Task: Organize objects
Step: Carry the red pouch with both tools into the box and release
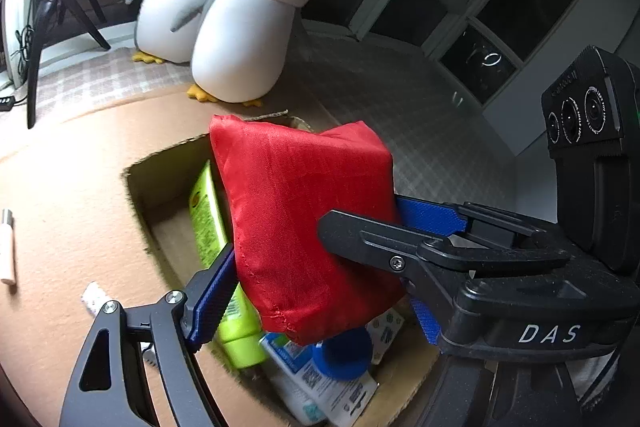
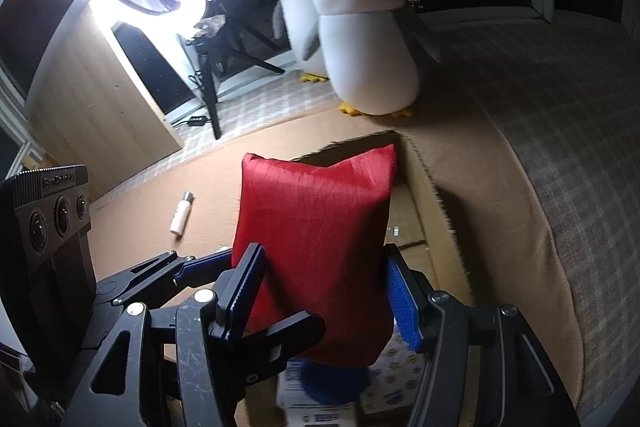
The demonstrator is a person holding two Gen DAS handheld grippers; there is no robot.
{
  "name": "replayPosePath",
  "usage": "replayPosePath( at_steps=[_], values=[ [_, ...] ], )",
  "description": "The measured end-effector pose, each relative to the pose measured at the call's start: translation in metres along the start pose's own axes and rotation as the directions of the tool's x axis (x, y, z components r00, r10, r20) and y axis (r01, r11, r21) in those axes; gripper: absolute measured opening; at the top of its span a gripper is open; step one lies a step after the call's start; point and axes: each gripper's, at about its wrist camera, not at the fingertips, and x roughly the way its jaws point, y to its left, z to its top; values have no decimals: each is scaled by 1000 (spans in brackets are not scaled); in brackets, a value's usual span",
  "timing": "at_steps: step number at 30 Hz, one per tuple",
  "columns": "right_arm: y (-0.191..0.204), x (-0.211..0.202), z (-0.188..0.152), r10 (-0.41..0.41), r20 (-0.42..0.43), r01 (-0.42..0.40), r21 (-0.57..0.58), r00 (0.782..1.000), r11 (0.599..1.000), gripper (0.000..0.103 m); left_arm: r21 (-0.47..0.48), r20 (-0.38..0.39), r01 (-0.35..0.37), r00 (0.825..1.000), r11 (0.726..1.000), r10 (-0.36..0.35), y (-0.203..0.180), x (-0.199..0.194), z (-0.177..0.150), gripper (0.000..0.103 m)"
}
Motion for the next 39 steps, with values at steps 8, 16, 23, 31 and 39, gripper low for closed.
replayPosePath(
  at_steps=[8, 16, 23, 31, 39],
  values=[
    [-17, 3, 3, -10, 7, 10, 11, 1000, 1000, 56, 0, -1, -41, 999, 999, 41, 0, 9, 4, 84],
    [-23, 3, 5, -20, 16, 20, 33, 1000, 999, 62, 6, 9, -53, 999, 999, 53, 7, 0, 2, 84],
    [-14, 4, 2, -17, 16, 17, 35, 1000, 999, 62, 22, 22, -65, 998, 998, 64, 8, -16, -4, 84],
    [2, -5, -4, -12, 34, 11, 37, 999, 999, 63, 18, 55, -102, 993, 995, 101, 19, -56, -17, 84],
    [23, -6, -18, -25, 30, 24, 32, 999, 999, 63, 27, 92, -156, 984, 987, 153, 36, -110, -42, 84]
  ],
)
